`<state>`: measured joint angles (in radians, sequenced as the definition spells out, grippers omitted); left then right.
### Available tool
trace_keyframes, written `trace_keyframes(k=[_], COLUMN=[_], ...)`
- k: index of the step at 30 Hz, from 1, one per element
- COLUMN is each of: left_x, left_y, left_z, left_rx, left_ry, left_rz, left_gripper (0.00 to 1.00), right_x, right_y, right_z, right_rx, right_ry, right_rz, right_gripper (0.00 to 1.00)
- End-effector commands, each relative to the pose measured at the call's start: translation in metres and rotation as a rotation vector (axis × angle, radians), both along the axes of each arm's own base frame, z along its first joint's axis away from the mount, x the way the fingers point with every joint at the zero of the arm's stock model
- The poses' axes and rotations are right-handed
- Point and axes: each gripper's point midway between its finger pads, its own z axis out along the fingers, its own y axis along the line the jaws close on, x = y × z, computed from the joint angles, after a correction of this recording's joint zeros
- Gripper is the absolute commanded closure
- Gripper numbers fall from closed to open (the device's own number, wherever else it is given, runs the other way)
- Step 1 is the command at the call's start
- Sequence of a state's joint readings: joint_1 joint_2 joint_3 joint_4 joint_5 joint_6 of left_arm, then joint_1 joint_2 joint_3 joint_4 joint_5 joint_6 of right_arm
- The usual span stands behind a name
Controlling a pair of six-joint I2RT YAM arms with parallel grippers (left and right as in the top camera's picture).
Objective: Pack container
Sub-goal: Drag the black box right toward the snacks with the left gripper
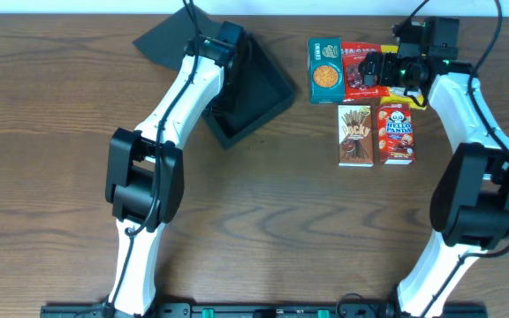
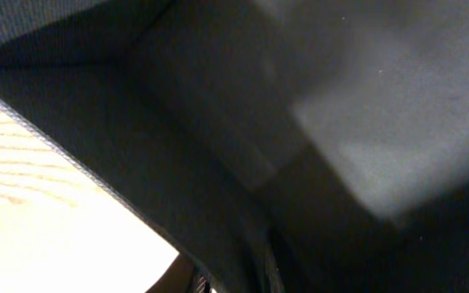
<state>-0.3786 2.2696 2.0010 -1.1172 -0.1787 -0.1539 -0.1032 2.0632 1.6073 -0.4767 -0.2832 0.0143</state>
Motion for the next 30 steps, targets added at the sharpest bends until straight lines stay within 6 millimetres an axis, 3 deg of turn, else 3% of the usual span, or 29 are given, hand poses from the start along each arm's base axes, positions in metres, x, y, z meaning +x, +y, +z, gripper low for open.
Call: trace_keyframes(k=[1,8,9,12,17,19,24,30], left_x=[-0.014,-0.034,-0.035,-0.035,-0.034,-0.034,-0.031,-0.026], left_y=[-0.025,-0.026,-0.026,-0.026,-0.026,-0.025,-0.019,-0.007], left_z=[0.004,0.0,-0.001,-0.003,-0.006,-0.006,-0.006,-0.006], left_rx=[-0.023,-0.039,-0.039,-0.042,-0.049,-0.052,-0.063,-0.073], left_ry=[0.066,0.169,0.172,0.175,0.166,0.163,0.149,0.137], left_rz=[-0.282,-0.417,-0.42,-0.423,-0.385,-0.353,-0.252,-0.146], left_gripper=[0.94,0.94,0.92,0.73,0.65,0.67,0.86,0.93], right_x=[0.002,-0.001,-0.002,-0.003,-0.005,-0.006,-0.008,-0.009], right_y=[0.002,0.002,0.002,0.002,0.003,0.003,0.003,0.003], right_z=[0.007,0.004,0.003,0.002,0.001,0.0,-0.001,-0.002], right_rx=[0.005,0.007,0.007,0.008,0.009,0.01,0.011,0.012], right_ry=[-0.013,0.006,0.008,0.016,0.026,0.03,0.041,0.046], right_rz=[0.014,0.014,0.014,0.014,0.015,0.015,0.014,0.014], right_gripper=[0.01,0.01,0.01,0.01,0.01,0.01,0.01,0.01])
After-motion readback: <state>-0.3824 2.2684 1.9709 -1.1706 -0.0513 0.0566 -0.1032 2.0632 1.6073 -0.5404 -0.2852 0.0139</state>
